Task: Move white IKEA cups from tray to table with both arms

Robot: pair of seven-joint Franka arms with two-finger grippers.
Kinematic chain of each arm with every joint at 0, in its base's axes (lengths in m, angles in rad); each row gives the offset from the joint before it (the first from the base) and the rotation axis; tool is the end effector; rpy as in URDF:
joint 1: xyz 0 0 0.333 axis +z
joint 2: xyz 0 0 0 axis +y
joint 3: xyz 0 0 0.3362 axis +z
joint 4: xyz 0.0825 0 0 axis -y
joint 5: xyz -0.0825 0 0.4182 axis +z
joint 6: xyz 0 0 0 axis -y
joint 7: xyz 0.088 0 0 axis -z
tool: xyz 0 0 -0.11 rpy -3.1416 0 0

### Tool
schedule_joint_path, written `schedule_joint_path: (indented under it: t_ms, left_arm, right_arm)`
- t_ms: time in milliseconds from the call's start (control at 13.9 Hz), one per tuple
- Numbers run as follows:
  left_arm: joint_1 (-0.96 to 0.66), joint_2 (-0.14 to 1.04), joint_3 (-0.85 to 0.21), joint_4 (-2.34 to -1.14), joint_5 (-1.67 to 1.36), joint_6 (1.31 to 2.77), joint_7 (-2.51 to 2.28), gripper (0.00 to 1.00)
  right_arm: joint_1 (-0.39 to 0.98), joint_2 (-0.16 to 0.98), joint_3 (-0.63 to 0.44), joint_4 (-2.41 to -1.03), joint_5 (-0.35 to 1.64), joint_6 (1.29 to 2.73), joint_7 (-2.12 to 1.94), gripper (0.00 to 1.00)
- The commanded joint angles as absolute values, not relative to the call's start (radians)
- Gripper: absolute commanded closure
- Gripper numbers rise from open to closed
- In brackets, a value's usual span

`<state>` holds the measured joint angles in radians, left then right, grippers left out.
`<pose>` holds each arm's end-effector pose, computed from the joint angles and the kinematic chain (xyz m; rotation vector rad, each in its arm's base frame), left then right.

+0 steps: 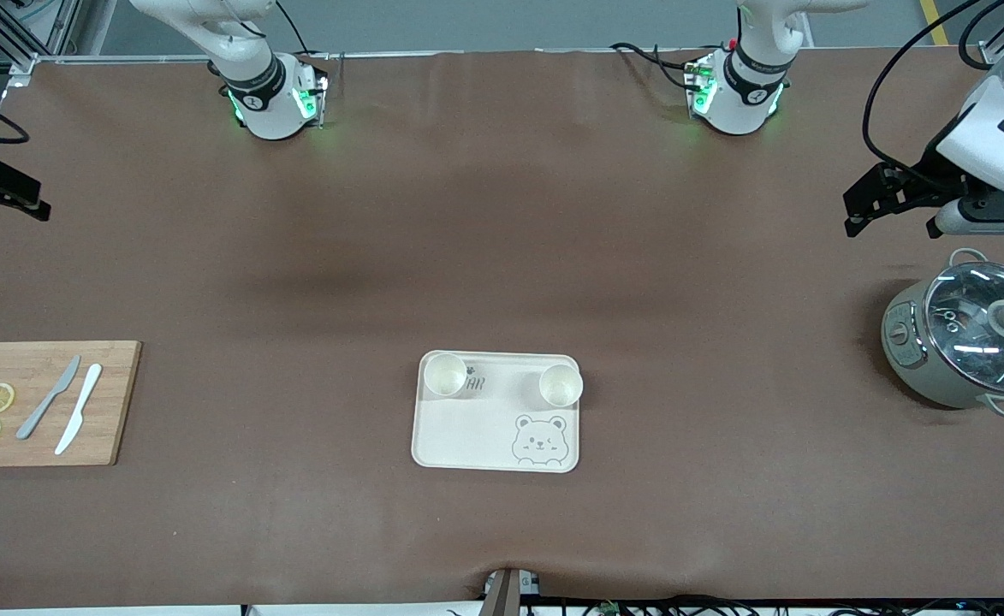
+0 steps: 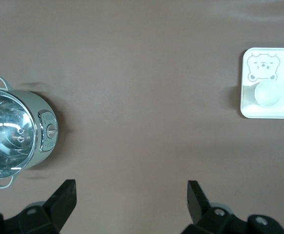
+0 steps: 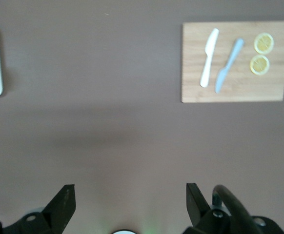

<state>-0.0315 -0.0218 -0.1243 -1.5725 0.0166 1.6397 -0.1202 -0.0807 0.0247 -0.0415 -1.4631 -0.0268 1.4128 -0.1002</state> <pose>0.5821 -0.0906 0.6600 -3.1310 0.0565 -0.1420 0.5755 -0.0736 0.6677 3.1198 -0.0394 -0.1211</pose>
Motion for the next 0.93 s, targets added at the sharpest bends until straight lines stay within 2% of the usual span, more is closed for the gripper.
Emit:
schedule_joint_path:
  t_ms: [0, 143, 430, 646, 861]
  left_arm:
    - [-0.029, -0.003, -0.127, -1.568, 0.029, 1.652, -0.118, 0.0]
    - [-0.037, 0.018, -0.13, -1.563, 0.029, 1.654, -0.117, 0.0]
    - [-0.028, 0.087, -0.132, -1.554, 0.012, 1.655, -0.126, 0.0]
    - [0.04, 0.113, -0.124, -1.554, -0.012, 1.646, -0.114, 0.0]
    - [0.041, 0.144, -0.124, -1.552, -0.012, 1.646, -0.117, 0.0]
  right_arm:
    - [-0.117, 0.034, -0.037, -1.448, -0.037, 1.396, -0.104, 0.0]
    - [-0.115, 0.086, -0.037, -1.451, -0.046, 1.394, -0.1, 0.0]
    - [-0.129, 0.106, -0.038, -1.453, -0.055, 1.402, -0.107, 0.0]
    - [-0.13, 0.178, -0.037, -1.45, -0.06, 1.419, -0.107, 0.0]
    - [-0.123, 0.221, -0.037, -1.486, -0.031, 1.508, -0.094, 0.0]
